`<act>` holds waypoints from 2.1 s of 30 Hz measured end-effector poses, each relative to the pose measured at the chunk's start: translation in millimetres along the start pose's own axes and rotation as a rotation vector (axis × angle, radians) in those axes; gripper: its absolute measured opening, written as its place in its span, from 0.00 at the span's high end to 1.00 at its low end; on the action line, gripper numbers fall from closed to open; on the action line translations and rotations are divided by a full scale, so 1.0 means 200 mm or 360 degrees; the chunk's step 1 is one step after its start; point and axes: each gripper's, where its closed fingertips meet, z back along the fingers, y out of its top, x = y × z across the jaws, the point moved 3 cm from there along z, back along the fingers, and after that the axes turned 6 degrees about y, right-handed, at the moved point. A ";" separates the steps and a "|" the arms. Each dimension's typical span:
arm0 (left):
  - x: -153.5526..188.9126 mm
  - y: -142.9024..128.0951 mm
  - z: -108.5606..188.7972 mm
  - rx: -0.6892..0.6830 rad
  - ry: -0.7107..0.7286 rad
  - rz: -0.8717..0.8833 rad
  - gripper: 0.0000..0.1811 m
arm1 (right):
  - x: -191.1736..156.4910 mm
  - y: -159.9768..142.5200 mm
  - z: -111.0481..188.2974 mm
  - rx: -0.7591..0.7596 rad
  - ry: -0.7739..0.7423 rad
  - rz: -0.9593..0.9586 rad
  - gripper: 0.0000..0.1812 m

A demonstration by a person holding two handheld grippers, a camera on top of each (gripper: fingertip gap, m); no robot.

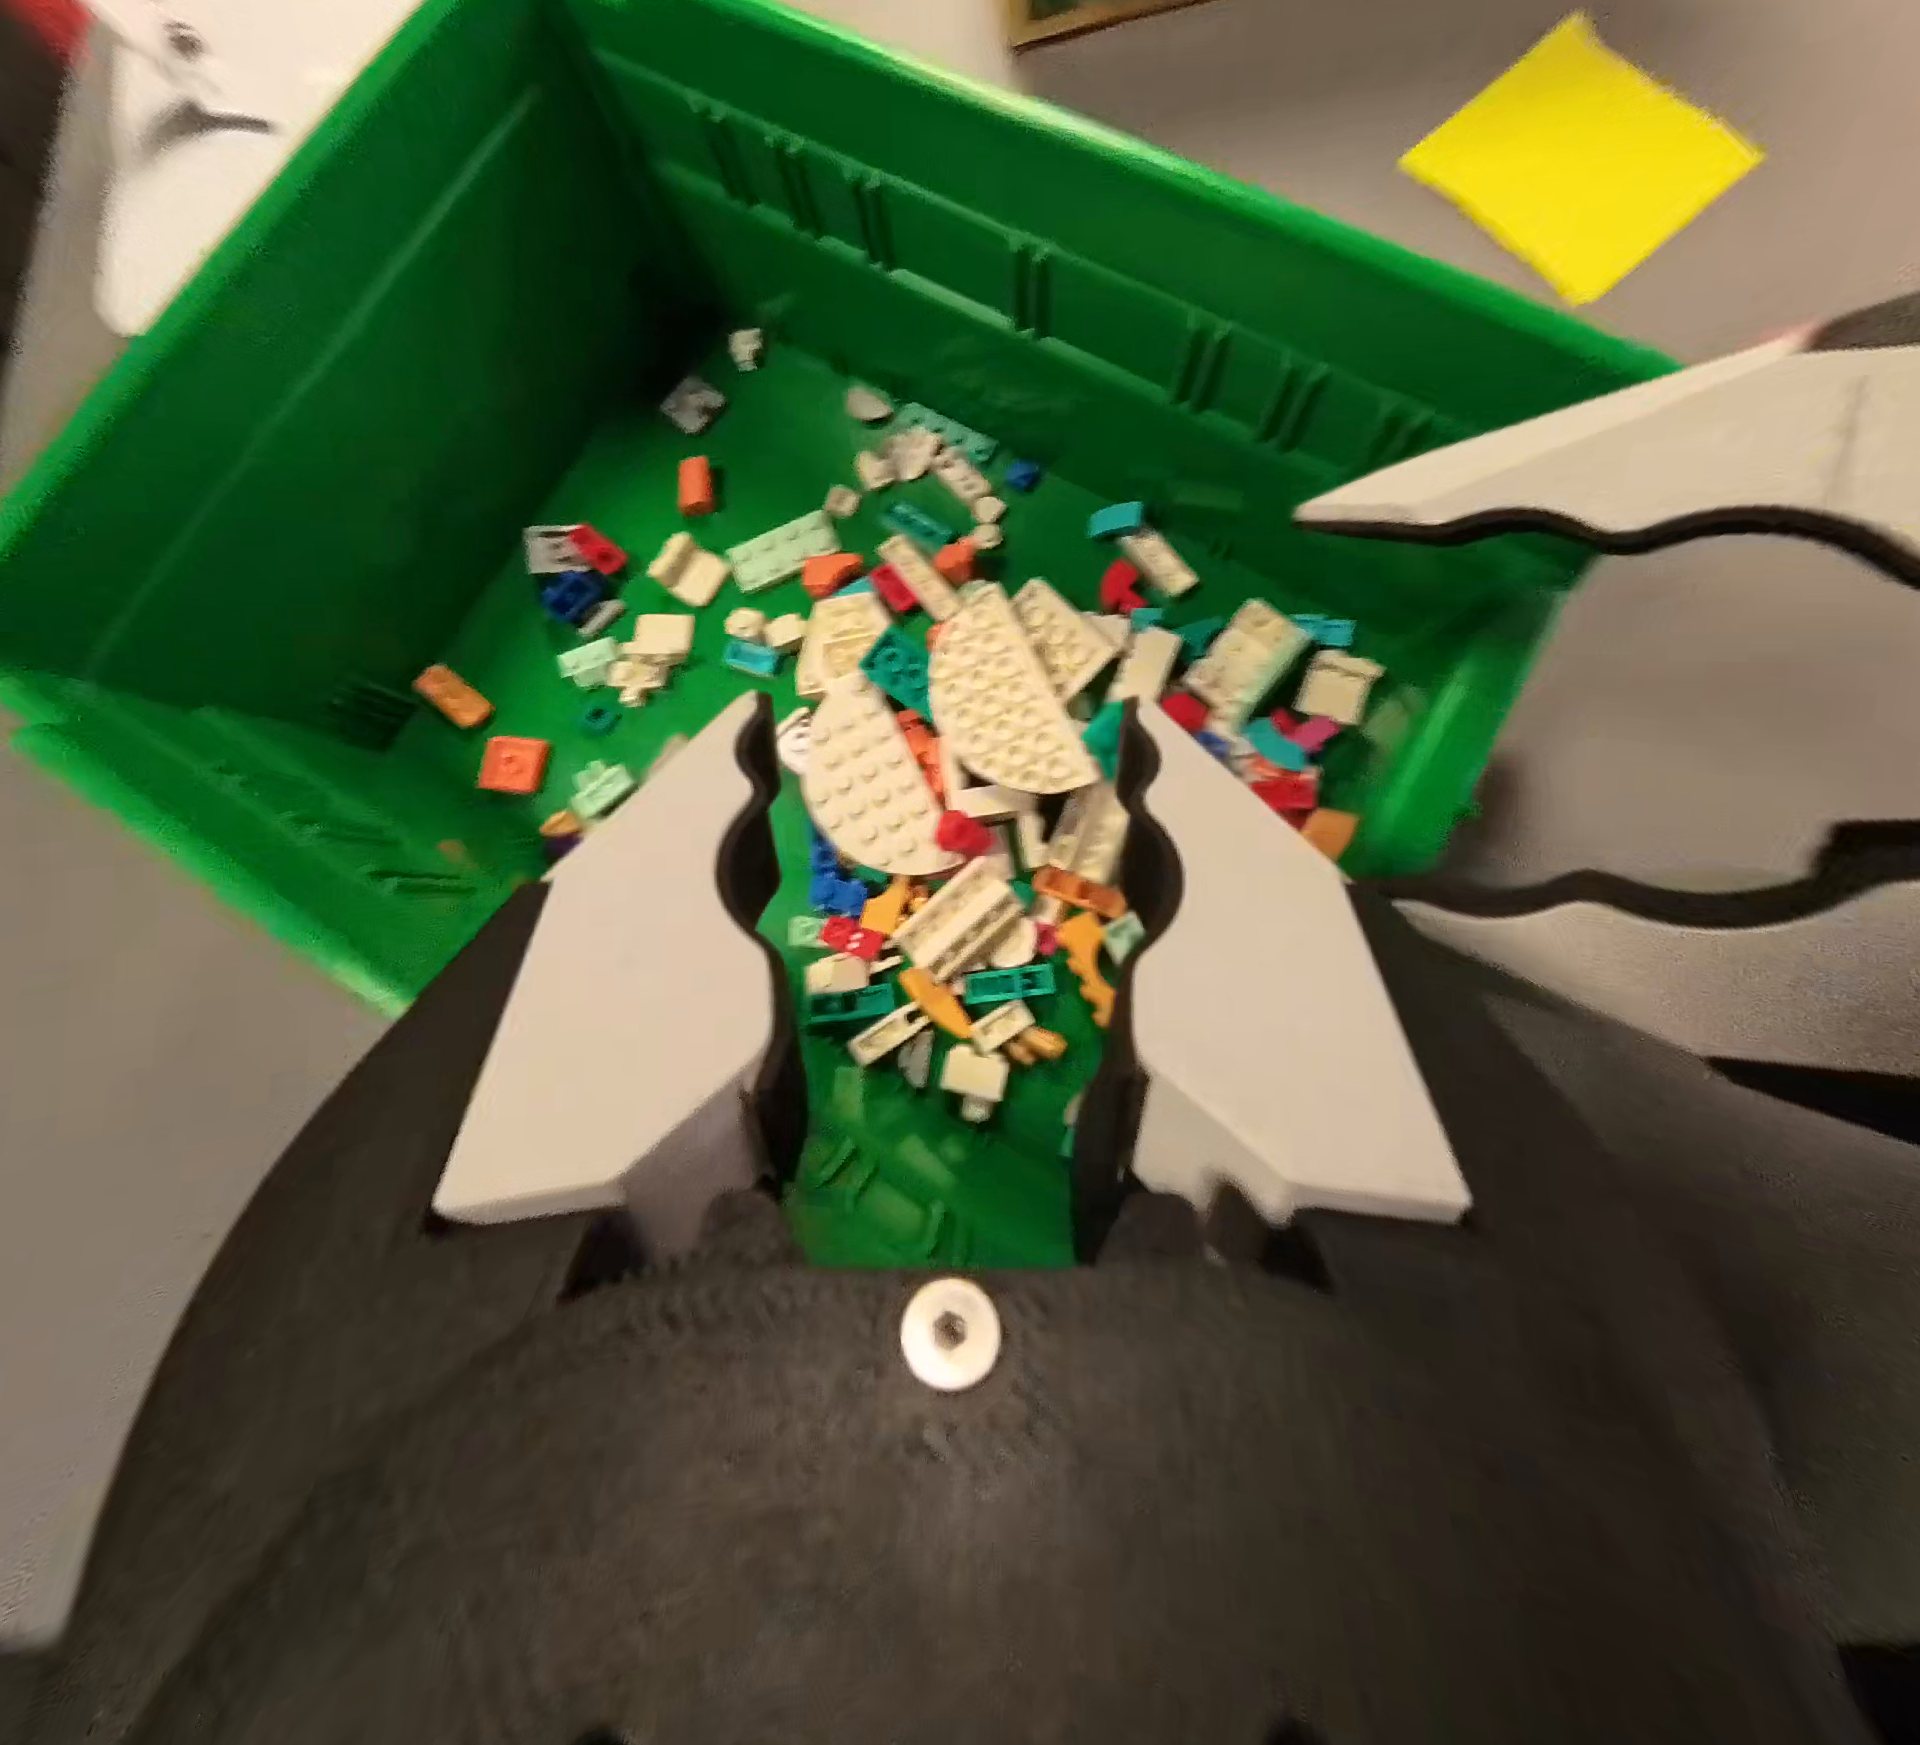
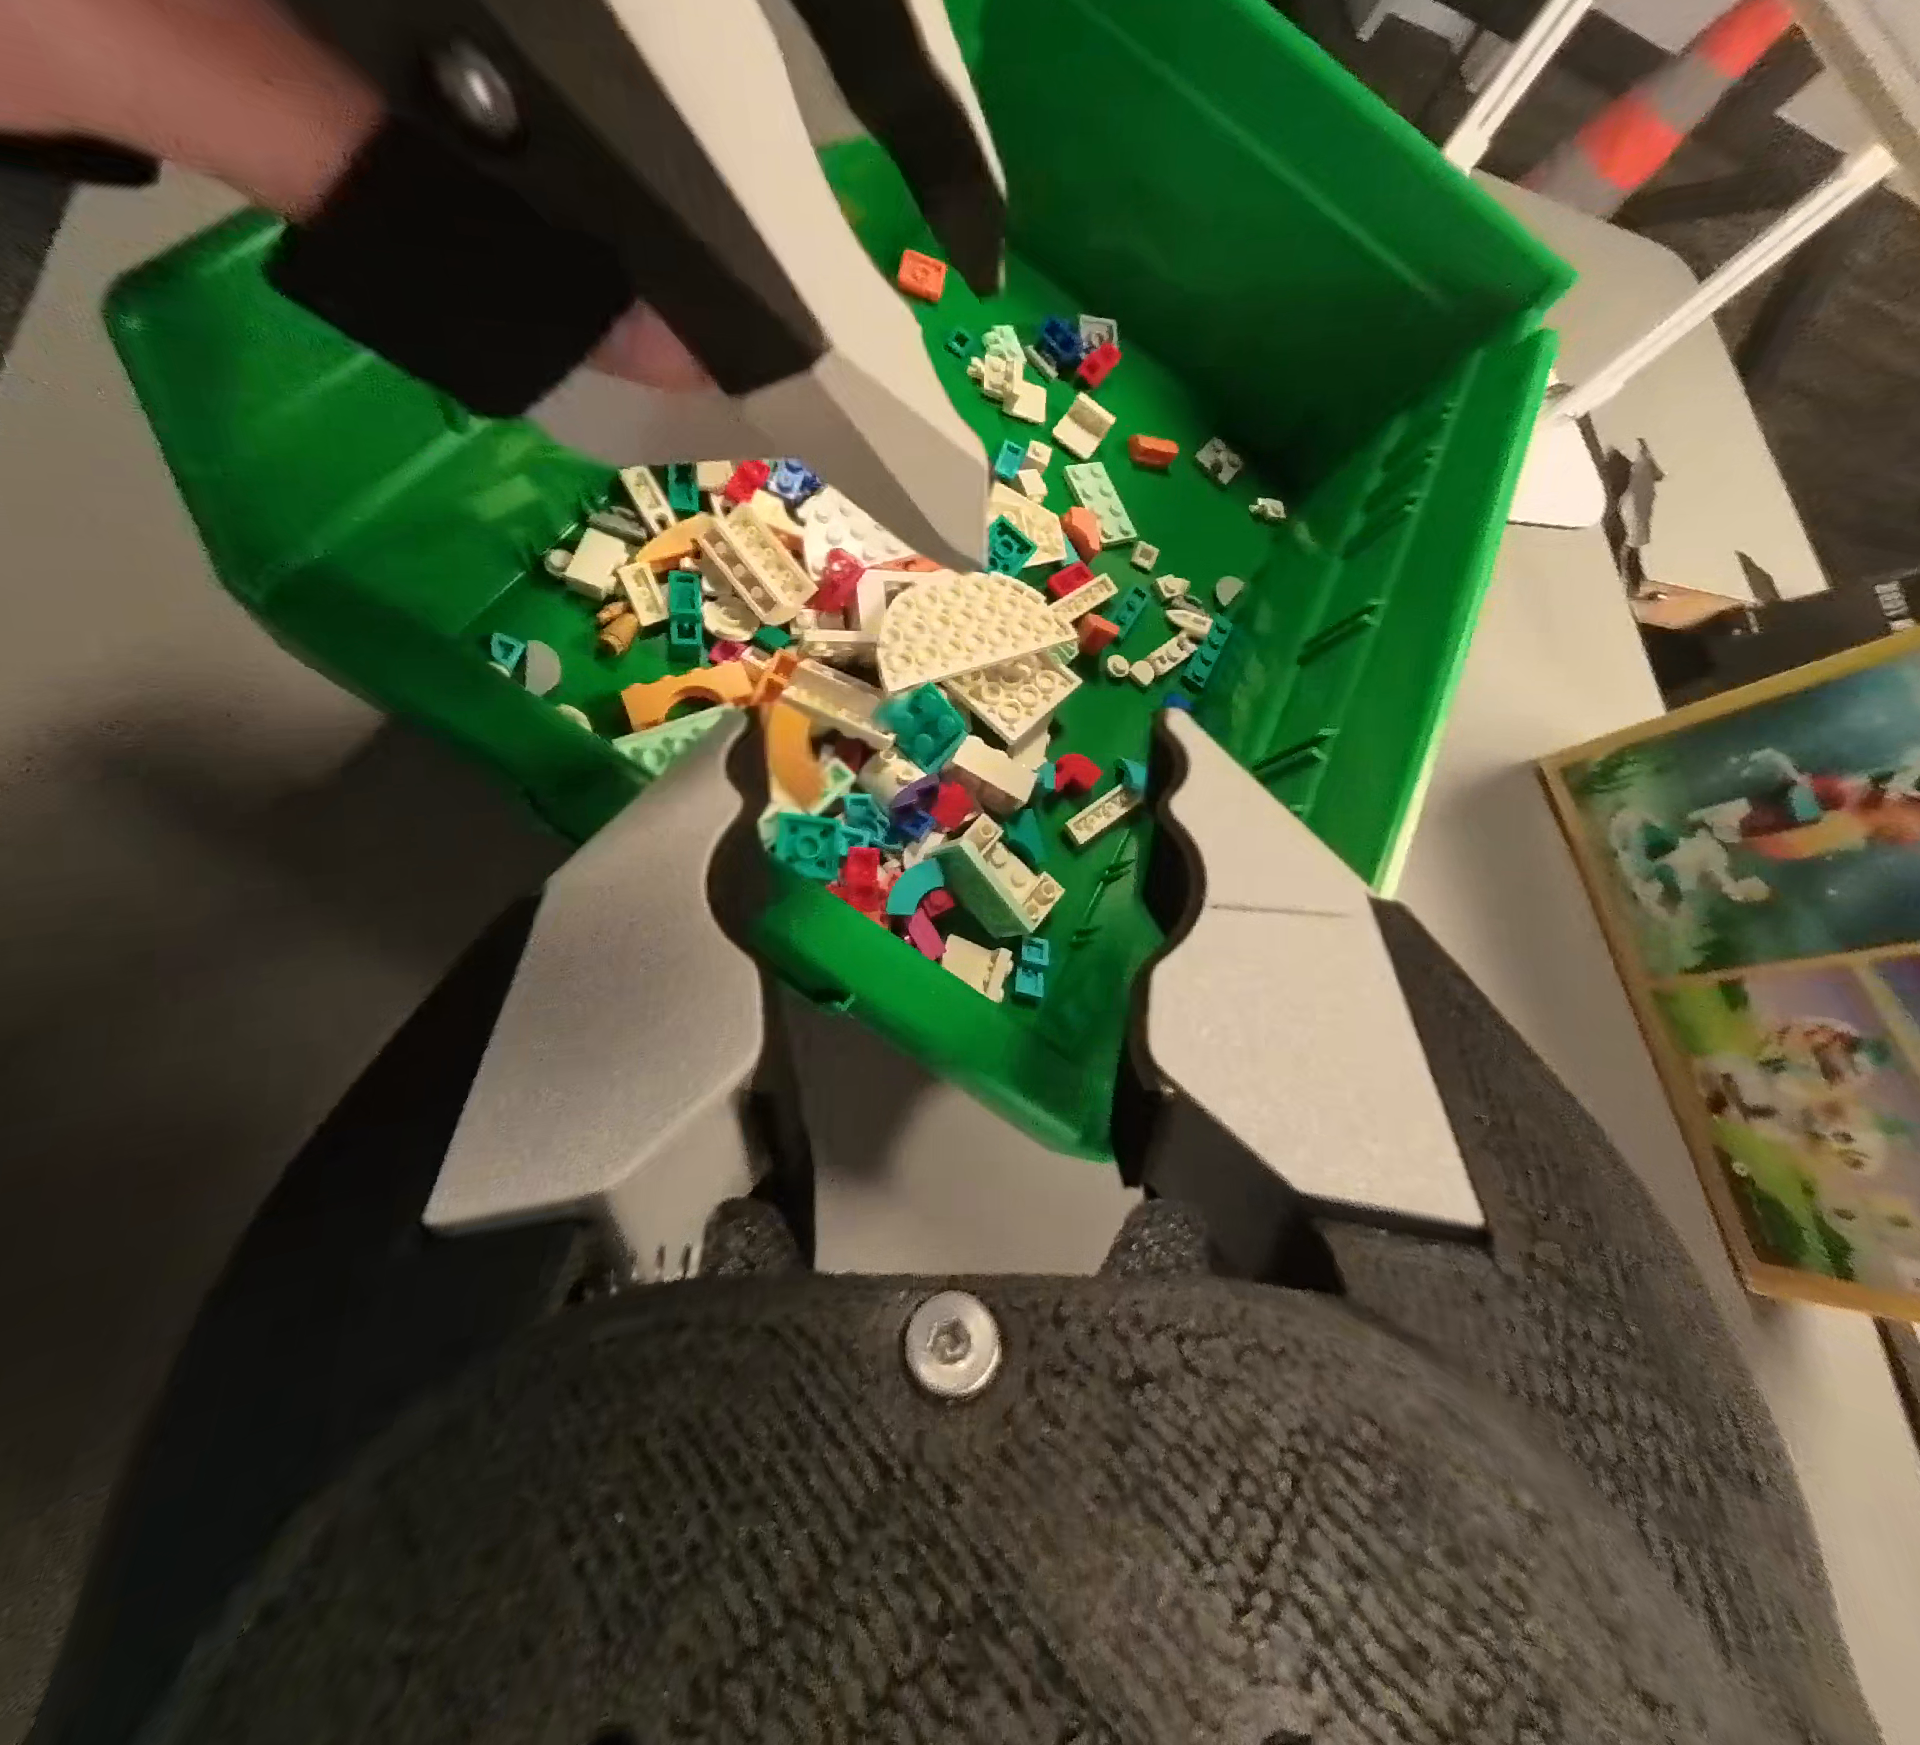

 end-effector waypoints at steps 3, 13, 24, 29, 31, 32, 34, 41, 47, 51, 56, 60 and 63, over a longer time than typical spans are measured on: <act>0.05 0.04 0.03 0.0066 -0.0331 0.0165 0.68 | 0.00 0.02 0.01 0.0086 0.0055 -0.0029 0.58; 0.16 0.14 0.05 0.0166 -0.0815 0.0422 0.67 | -0.01 0.15 0.11 0.0425 0.0120 0.0042 0.58; 0.14 0.26 0.40 0.0941 -0.0500 0.0334 0.72 | 0.60 -0.95 0.83 0.0107 -0.1153 -0.0378 0.75; 0.71 0.37 0.56 0.1420 -0.1195 0.0353 0.72 | 0.89 -1.72 1.35 -0.0219 -0.1518 -0.0983 0.78; 0.93 0.40 0.46 0.1516 -0.1207 0.0200 0.72 | 0.97 -1.93 1.53 -0.0292 -0.1638 -0.1163 0.78; 1.02 0.41 0.38 0.1528 -0.1219 0.0141 0.72 | 1.00 -2.01 1.60 -0.0307 -0.1663 -0.1262 0.79; 1.20 0.43 0.25 0.1537 -0.1265 -0.0025 0.73 | 1.05 -2.13 1.71 -0.0243 -0.1657 -0.1408 0.81; 1.42 0.39 0.04 0.1586 -0.1208 -0.0308 0.75 | 1.15 -2.33 1.84 -0.0089 -0.1416 -0.1657 0.82; 1.43 0.38 0.01 0.1531 -0.1209 -0.0303 0.76 | 1.19 -2.39 1.82 -0.0178 -0.1293 -0.1673 0.85; 1.42 0.38 -0.02 0.1471 -0.1245 -0.0259 0.76 | 1.20 -2.39 1.81 -0.0196 -0.1280 -0.1653 0.95; 1.43 0.37 -0.04 0.1433 -0.1245 -0.0274 0.76 | 1.20 -2.33 1.79 -0.0235 -0.1251 -0.1412 0.97; 1.44 0.37 -0.06 0.1405 -0.1244 -0.0282 0.78 | 1.17 -1.96 1.68 -0.0016 -0.1195 -0.0731 0.97; 1.45 0.36 -0.07 0.1367 -0.1268 -0.0283 0.78 | 1.11 -1.40 1.55 0.0259 -0.1026 -0.0350 0.97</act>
